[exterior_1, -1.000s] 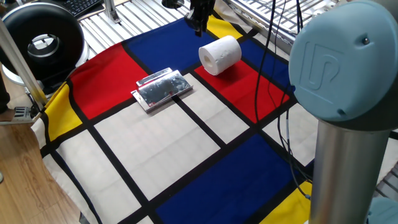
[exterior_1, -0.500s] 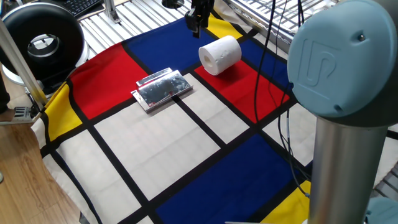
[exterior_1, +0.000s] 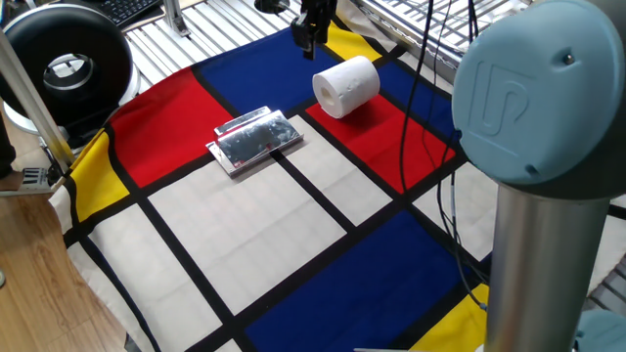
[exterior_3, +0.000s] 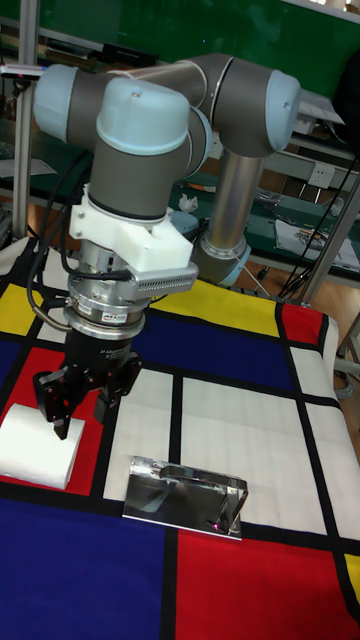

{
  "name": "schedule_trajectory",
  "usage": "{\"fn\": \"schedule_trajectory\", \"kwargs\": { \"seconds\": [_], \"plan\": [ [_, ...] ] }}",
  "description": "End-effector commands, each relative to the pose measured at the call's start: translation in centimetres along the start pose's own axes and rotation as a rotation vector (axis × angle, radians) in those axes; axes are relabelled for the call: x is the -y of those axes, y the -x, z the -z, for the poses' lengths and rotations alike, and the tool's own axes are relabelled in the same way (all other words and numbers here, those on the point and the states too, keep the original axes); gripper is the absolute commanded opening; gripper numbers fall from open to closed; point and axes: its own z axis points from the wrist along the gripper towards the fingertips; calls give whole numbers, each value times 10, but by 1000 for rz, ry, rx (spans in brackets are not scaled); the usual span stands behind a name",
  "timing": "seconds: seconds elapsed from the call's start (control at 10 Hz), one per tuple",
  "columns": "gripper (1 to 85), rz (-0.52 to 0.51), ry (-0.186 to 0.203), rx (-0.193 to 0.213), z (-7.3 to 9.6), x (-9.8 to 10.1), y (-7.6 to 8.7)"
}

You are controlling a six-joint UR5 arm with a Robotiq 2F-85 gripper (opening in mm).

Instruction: Put the toilet paper on its holder

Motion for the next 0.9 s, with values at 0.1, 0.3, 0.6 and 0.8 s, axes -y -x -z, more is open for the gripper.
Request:
{"fn": "schedule_trajectory", "kwargs": {
  "seconds": [0.1,0.3,0.6,0.8],
  "plan": [
    [523,61,20,39,-2,1,2],
    [520,5,27,39,-1,-1,3],
    [507,-34,37,43,-1,-3,4],
    [507,-44,6,23,-1,5,-1]
  ]
}}
